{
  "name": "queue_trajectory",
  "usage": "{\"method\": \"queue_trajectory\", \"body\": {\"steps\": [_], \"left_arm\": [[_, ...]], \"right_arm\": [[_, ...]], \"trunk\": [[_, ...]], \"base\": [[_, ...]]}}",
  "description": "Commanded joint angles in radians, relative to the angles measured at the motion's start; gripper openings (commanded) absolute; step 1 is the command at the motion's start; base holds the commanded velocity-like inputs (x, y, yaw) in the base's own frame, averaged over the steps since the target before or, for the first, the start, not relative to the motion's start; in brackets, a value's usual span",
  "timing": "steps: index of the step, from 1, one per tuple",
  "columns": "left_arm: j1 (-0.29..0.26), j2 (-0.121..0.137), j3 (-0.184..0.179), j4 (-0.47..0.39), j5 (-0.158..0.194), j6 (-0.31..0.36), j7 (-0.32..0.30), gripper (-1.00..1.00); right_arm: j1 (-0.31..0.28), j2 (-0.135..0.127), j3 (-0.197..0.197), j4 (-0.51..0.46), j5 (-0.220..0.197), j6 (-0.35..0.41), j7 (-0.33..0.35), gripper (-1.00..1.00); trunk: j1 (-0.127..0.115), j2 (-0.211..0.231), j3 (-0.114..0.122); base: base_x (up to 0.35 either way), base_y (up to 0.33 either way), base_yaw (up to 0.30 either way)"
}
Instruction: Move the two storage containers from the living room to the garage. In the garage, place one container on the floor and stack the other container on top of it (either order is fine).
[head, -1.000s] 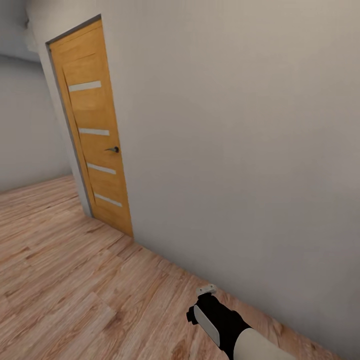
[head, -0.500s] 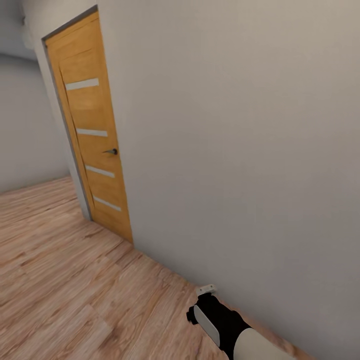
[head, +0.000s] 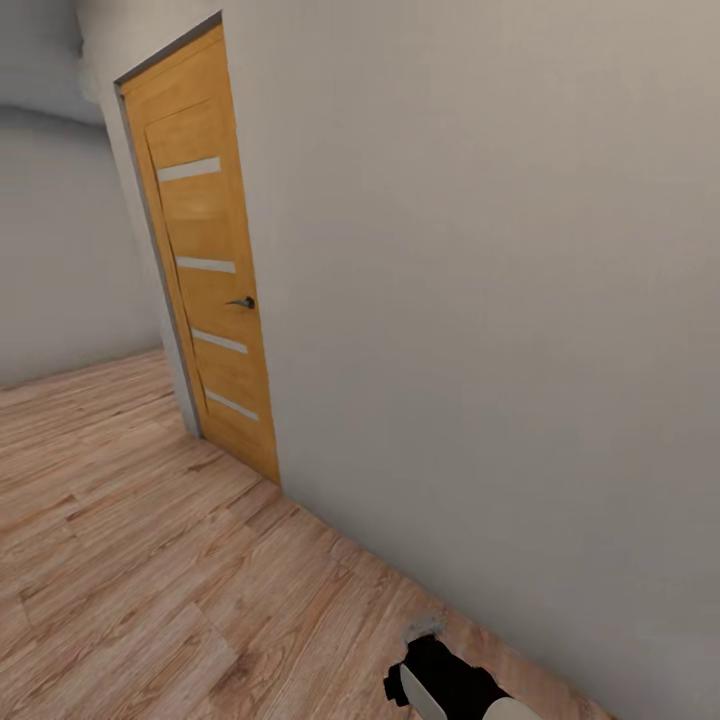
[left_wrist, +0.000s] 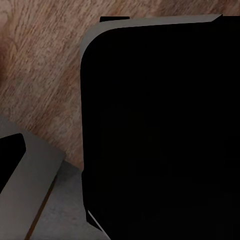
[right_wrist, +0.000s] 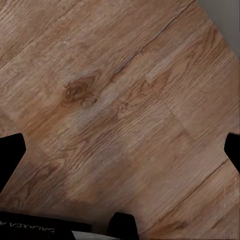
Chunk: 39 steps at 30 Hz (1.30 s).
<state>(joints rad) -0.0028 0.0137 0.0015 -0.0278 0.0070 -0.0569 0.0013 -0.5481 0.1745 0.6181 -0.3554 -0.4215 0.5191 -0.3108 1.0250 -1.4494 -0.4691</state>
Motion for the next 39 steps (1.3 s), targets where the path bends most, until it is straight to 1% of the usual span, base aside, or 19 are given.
{"method": "queue_trajectory", "body": {"steps": [1, 2, 4, 5, 6, 9, 11, 13, 14, 15, 17, 20, 21, 24, 31, 33, 35, 36, 39], "left_arm": [[0.000, 0.000, 0.000, 0.000, 0.001, -0.003, 0.000, 1.00], [0.000, 0.000, 0.000, 0.000, 0.001, -0.003, 0.000, 1.00], [0.000, 0.000, 0.000, 0.000, 0.001, -0.003, 0.000, 1.00], [0.000, 0.000, 0.000, 0.000, 0.001, -0.003, 0.000, 1.00], [0.000, 0.000, 0.000, 0.000, 0.001, -0.003, 0.000, 1.00], [0.000, 0.000, 0.000, 0.000, 0.001, -0.003, 0.000, 1.00], [0.000, 0.000, 0.000, 0.000, 0.001, -0.003, 0.000, 1.00], [0.000, 0.000, 0.000, 0.000, 0.001, -0.003, 0.000, 1.00], [0.000, 0.000, 0.000, 0.000, 0.001, -0.003, 0.000, 1.00], [0.000, 0.000, 0.000, 0.000, 0.001, -0.003, 0.000, 1.00], [0.000, 0.000, 0.000, 0.000, 0.001, -0.003, 0.000, 1.00], [0.000, 0.001, 0.000, 0.000, 0.002, -0.003, 0.001, 1.00], [0.000, 0.001, 0.000, 0.000, 0.002, -0.003, 0.002, 1.00], [0.000, 0.001, 0.000, 0.000, 0.002, -0.003, 0.002, 1.00], [0.000, 0.000, 0.001, 0.000, 0.002, -0.003, 0.002, 1.00], [0.000, 0.001, 0.001, 0.000, 0.002, -0.003, 0.002, 1.00], [0.000, 0.001, 0.002, 0.000, 0.002, -0.003, 0.002, 1.00], [0.000, 0.001, 0.002, 0.000, 0.002, -0.003, 0.002, 1.00], [0.000, 0.000, 0.002, 0.000, 0.002, -0.003, 0.002, 1.00]], "right_arm": [[0.025, 0.000, 0.007, 0.038, 0.047, -0.048, 0.018, 1.00], [0.039, 0.000, 0.007, 0.065, 0.083, -0.082, 0.033, 1.00], [0.057, 0.000, 0.006, 0.137, 0.138, -0.151, 0.073, 1.00], [0.061, 0.000, 0.006, 0.167, 0.149, -0.172, 0.088, 1.00], [0.062, 0.000, 0.006, 0.182, 0.152, -0.182, 0.096, 1.00], [0.065, 0.000, 0.005, 0.264, 0.162, -0.251, 0.132, 1.00], [0.066, 0.000, 0.005, 0.306, 0.164, -0.291, 0.143, 1.00], [0.067, 0.000, 0.004, 0.354, 0.164, -0.349, 0.157, 1.00], [0.074, 0.000, 0.004, 0.366, 0.164, -0.374, 0.168, 1.00], [0.100, 0.000, 0.003, 0.380, 0.164, -0.409, 0.186, 1.00], [0.126, 0.000, 0.003, 0.386, 0.164, -0.445, 0.194, 1.00], [0.144, 0.000, 0.003, 0.387, 0.164, -0.469, 0.200, 1.00], [0.156, -0.005, 0.003, 0.387, 0.164, -0.475, 0.217, 1.00], [0.164, -0.036, 0.002, 0.388, 0.163, -0.478, 0.231, 1.00], [0.166, -0.052, 0.002, 0.388, 0.163, -0.476, 0.237, 1.00], [0.166, -0.073, 0.003, 0.388, 0.163, -0.476, 0.251, 1.00], [0.166, -0.093, 0.003, 0.388, 0.162, -0.476, 0.283, 1.00], [0.166, -0.116, 0.003, 0.388, 0.162, -0.477, 0.325, 1.00], [0.166, -0.135, 0.003, 0.388, 0.163, -0.477, 0.357, 1.00]], "trunk": [[0.000, -0.001, -0.001], [0.000, -0.001, -0.001], [0.000, -0.001, -0.001], [0.000, -0.001, -0.001], [0.000, -0.001, -0.001], [0.000, -0.001, -0.001], [0.000, -0.001, -0.001], [0.000, -0.001, -0.001], [0.000, -0.001, -0.001], [0.000, -0.001, -0.001], [0.000, -0.001, -0.001], [0.000, -0.001, -0.001], [0.000, -0.001, -0.001], [0.000, -0.001, -0.001], [0.000, -0.001, -0.001], [0.000, -0.001, -0.001], [0.000, -0.001, -0.001], [0.000, -0.001, -0.001], [0.000, -0.001, -0.001]], "base": [[0.001, 0.000, 0.003], [0.000, 0.000, 0.002], [0.000, 0.000, 0.001], [0.000, 0.000, 0.000], [0.000, 0.000, 0.000], [0.000, 0.000, 0.000], [0.000, 0.000, 0.000], [0.000, 0.000, 0.000], [0.000, 0.000, 0.000], [0.000, 0.000, 0.000], [0.000, 0.000, 0.000], [0.000, 0.000, 0.000], [0.000, 0.000, 0.000], [0.000, 0.000, 0.000], [0.000, 0.000, 0.000], [0.000, 0.000, 0.000], [0.000, 0.000, 0.000], [0.000, 0.000, 0.000], [0.105, 0.000, 0.000]]}}
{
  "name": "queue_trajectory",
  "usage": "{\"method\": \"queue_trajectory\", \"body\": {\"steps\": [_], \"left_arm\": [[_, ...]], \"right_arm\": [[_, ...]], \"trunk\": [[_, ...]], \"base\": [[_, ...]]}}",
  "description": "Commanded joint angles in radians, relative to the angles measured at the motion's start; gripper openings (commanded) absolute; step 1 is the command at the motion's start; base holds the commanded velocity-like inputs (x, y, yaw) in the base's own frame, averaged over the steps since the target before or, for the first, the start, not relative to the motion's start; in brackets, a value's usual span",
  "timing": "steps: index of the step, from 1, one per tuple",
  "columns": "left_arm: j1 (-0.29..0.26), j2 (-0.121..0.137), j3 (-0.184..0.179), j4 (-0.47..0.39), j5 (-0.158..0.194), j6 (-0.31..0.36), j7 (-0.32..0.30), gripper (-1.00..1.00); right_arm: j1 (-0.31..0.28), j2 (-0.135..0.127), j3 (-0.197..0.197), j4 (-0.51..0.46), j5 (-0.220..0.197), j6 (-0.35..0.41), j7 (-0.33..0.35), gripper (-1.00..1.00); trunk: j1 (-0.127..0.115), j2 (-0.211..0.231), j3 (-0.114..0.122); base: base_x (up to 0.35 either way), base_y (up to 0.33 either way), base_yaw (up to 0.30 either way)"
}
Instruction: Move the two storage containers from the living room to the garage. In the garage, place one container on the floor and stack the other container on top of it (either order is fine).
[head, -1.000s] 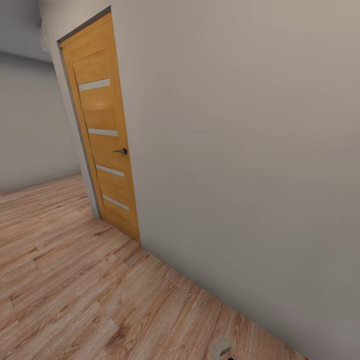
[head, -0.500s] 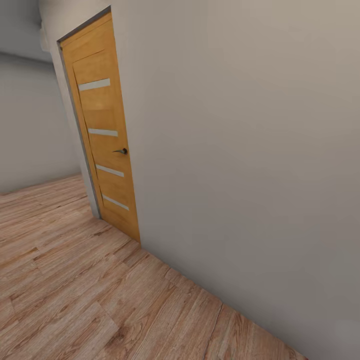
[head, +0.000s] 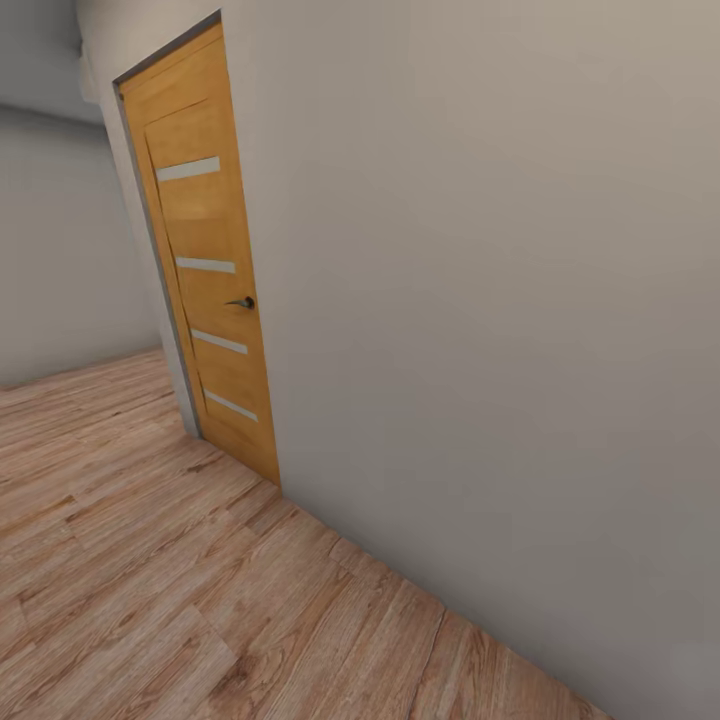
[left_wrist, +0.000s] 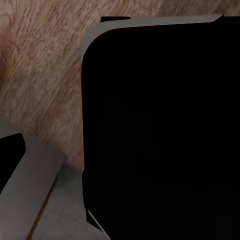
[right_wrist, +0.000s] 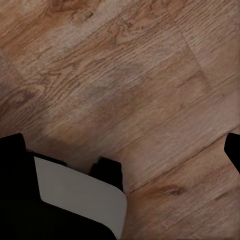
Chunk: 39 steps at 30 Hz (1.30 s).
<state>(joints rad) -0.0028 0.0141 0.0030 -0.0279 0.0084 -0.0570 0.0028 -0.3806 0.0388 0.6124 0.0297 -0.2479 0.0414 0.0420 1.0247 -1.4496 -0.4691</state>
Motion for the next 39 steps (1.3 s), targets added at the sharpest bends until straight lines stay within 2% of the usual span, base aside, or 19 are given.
{"method": "queue_trajectory", "body": {"steps": [1, 11, 23, 31, 34, 39], "left_arm": [[0.000, 0.000, 0.000, 0.000, 0.001, -0.003, 0.000, 1.00], [0.000, 0.001, 0.000, 0.000, 0.001, -0.003, -0.001, 1.00], [0.000, 0.001, 0.001, 0.000, 0.002, -0.004, -0.001, 1.00], [0.000, 0.001, 0.001, 0.000, 0.002, -0.004, -0.001, 1.00], [0.000, 0.001, 0.002, 0.000, 0.002, -0.004, -0.001, 1.00], [0.000, 0.001, 0.005, 0.000, 0.002, -0.004, -0.001, 1.00]], "right_arm": [[-0.001, -0.005, 0.008, 0.002, -0.010, 0.000, 0.010, 1.00], [-0.001, 0.002, 0.009, 0.002, -0.008, 0.010, 0.012, 1.00], [-0.001, 0.004, 0.010, 0.002, -0.003, 0.010, 0.012, 1.00], [0.001, -0.009, 0.010, 0.003, -0.001, 0.003, 0.009, 1.00], [0.041, -0.025, 0.010, 0.004, -0.002, -0.003, 0.009, 1.00], [0.131, -0.040, 0.011, 0.004, -0.002, -0.066, 0.011, 1.00]], "trunk": [[0.000, 0.000, -0.001], [0.000, 0.000, -0.001], [0.000, 0.000, -0.001], [0.000, 0.000, -0.001], [0.000, 0.000, -0.001], [0.000, 0.000, -0.001]], "base": [[0.276, 0.000, 0.000], [0.304, 0.000, 0.022], [0.248, 0.000, 0.253], [0.151, 0.000, 0.270], [0.136, 0.000, 0.270], [0.134, 0.000, 0.270]]}}
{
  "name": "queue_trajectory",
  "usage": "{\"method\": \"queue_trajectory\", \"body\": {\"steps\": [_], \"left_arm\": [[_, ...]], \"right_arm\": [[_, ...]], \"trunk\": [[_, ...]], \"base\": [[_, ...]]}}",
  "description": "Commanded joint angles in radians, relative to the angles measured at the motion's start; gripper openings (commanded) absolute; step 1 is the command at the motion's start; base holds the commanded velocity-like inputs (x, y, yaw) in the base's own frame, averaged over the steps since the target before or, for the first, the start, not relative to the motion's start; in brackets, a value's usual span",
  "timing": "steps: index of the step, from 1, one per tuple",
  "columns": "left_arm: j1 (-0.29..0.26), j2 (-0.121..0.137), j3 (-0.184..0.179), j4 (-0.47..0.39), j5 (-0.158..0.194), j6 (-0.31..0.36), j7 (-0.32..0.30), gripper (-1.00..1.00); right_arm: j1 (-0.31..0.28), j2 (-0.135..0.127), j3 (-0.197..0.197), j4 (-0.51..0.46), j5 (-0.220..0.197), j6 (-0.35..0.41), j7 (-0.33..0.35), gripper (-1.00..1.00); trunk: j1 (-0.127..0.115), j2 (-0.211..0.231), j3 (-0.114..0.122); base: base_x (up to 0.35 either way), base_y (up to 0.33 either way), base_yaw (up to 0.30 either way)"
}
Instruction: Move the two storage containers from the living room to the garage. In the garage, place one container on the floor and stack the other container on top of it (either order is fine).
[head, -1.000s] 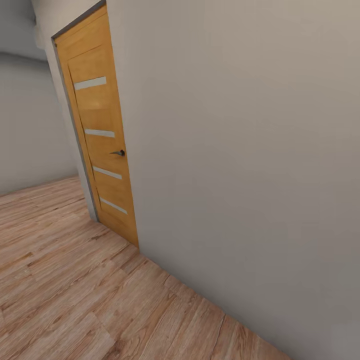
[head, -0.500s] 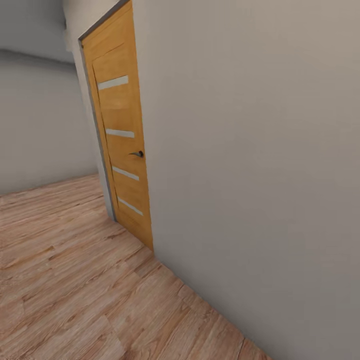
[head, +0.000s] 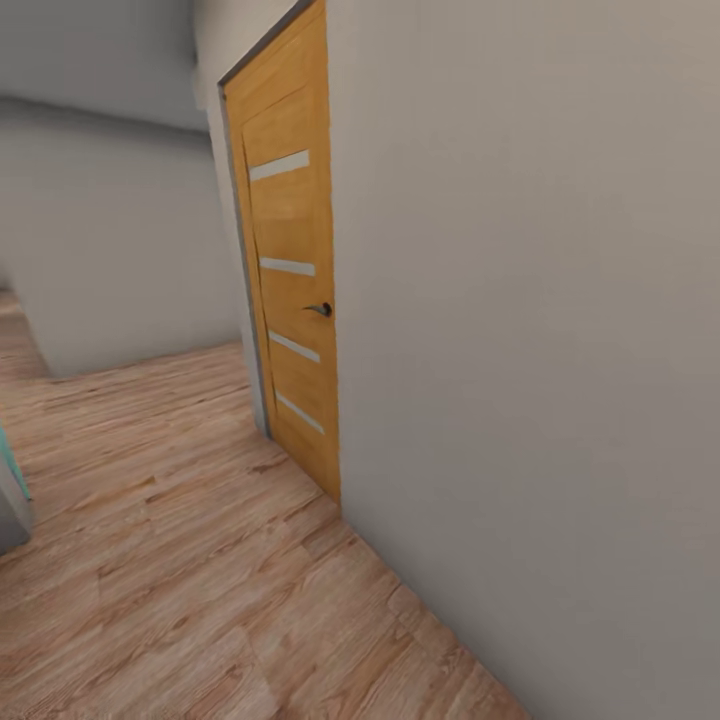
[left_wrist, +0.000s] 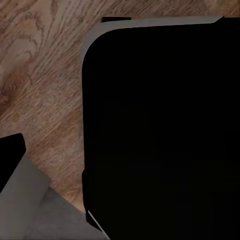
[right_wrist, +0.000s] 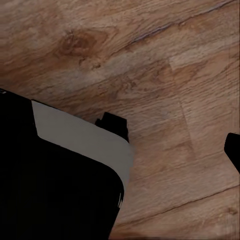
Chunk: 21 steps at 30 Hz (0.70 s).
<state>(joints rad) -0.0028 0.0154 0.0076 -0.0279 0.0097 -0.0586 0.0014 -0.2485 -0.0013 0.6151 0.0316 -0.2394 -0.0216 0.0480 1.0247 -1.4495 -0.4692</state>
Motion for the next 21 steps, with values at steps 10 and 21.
{"method": "queue_trajectory", "body": {"steps": [10, 21], "left_arm": [[0.000, 0.001, 0.001, 0.000, 0.016, -0.003, 0.000, 1.00], [0.000, 0.002, 0.000, 0.000, 0.032, -0.002, -0.003, 1.00]], "right_arm": [[0.031, -0.006, 0.008, 0.002, -0.013, -0.035, 0.006, 1.00], [0.031, -0.008, 0.008, 0.002, -0.013, -0.035, 0.006, 1.00]], "trunk": [[0.000, 0.000, -0.001], [0.000, 0.000, -0.001]], "base": [[0.132, 0.000, 0.270], [0.198, 0.000, 0.270]]}}
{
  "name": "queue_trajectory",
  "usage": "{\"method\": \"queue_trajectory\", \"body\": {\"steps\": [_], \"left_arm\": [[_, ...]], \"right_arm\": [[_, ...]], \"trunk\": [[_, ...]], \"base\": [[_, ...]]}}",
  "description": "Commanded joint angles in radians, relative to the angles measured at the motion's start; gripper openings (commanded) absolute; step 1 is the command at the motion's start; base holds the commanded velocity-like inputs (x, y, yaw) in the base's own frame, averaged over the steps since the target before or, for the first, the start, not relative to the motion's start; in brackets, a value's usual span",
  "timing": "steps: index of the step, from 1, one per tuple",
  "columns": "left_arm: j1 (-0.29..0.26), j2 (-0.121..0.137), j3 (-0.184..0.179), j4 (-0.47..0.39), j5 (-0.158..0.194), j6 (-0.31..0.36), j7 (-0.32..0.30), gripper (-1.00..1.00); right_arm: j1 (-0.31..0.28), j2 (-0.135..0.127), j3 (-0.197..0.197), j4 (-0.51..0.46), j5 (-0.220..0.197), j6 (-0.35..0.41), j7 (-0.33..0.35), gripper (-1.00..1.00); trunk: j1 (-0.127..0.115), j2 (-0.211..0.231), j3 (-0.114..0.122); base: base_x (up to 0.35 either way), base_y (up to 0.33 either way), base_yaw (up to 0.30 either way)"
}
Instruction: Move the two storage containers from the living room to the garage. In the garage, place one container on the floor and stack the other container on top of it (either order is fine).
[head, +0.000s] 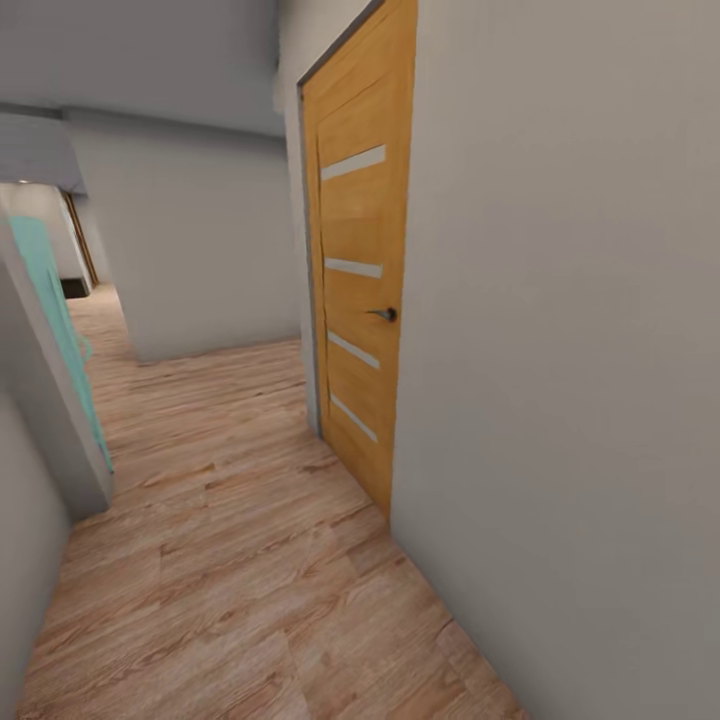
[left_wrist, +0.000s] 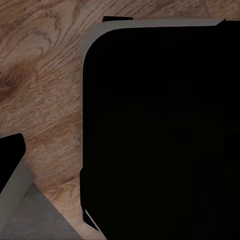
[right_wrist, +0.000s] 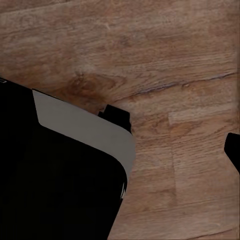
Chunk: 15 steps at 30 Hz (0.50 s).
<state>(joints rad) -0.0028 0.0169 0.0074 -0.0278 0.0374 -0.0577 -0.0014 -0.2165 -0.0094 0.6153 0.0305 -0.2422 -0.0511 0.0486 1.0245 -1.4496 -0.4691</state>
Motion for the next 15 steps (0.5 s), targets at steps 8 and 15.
{"method": "queue_trajectory", "body": {"steps": [8, 15], "left_arm": [[0.000, 0.000, 0.000, 0.000, 0.004, -0.002, 0.000, 1.00], [0.000, 0.000, 0.000, 0.000, 0.004, -0.002, 0.000, 1.00]], "right_arm": [[-0.001, 0.000, 0.007, 0.003, -0.010, -0.005, 0.005, 1.00], [-0.001, 0.000, 0.007, 0.003, -0.009, -0.005, 0.005, 1.00]], "trunk": [[0.000, 0.000, -0.001], [0.000, 0.000, -0.001]], "base": [[0.308, 0.000, 0.270], [0.321, 0.000, 0.270]]}}
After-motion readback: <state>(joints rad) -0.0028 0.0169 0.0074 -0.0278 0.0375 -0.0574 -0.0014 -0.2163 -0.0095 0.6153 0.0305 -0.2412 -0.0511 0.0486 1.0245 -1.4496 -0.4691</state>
